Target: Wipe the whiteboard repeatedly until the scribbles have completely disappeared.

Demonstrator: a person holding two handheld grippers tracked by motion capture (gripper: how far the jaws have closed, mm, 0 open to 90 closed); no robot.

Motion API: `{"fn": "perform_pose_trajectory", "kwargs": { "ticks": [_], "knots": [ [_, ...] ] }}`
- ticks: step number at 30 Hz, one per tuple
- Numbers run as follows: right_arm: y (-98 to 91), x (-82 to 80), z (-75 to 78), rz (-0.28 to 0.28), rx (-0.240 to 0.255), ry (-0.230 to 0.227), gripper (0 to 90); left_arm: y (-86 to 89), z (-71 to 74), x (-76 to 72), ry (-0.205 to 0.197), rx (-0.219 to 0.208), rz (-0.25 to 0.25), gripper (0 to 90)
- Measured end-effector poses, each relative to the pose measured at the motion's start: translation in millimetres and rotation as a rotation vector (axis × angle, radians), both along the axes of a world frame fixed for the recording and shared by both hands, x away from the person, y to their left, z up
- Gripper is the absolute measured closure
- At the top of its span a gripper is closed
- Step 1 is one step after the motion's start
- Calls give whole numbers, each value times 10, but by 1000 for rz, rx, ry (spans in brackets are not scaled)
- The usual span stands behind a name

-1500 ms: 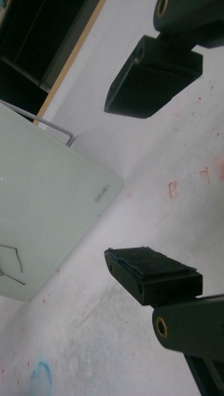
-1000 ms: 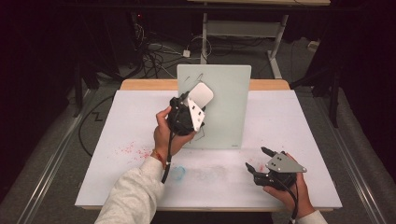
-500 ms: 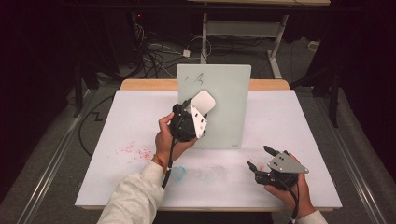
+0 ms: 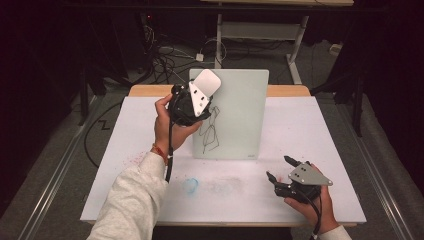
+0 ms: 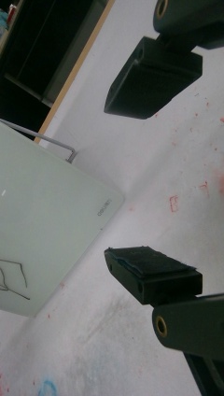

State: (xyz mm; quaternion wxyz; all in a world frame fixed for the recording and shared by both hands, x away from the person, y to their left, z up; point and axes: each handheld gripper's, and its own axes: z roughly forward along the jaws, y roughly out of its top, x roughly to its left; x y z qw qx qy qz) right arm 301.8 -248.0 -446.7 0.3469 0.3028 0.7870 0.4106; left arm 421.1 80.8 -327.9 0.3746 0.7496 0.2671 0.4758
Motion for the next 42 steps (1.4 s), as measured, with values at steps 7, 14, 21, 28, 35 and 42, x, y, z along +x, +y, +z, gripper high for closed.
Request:
{"fn": "perform_pose_trajectory", "kwargs": {
  "ticks": [7, 14, 21, 28, 35, 42],
  "knots": [
    [4, -5, -3, 2, -1, 2, 260, -22, -303, -109, -12, 16, 9, 291],
    [18, -11, -5, -1, -2, 4, 259, -35, -651, -244, -7, 35, 3, 291],
    [20, -12, -6, -2, -5, 3, 259, -8, -494, -185, -6, 28, 2, 292],
    [18, -10, -8, 1, -6, 5, 259, 10, -159, -52, -22, 14, 21, 292],
    [8, -10, -4, 3, -5, 1, 259, 9, -102, -16, -34, 6, 21, 291],
    [16, -18, -4, 3, -6, 2, 259, 106, -446, -147, -12, 3, 12, 291]
  ]
}}
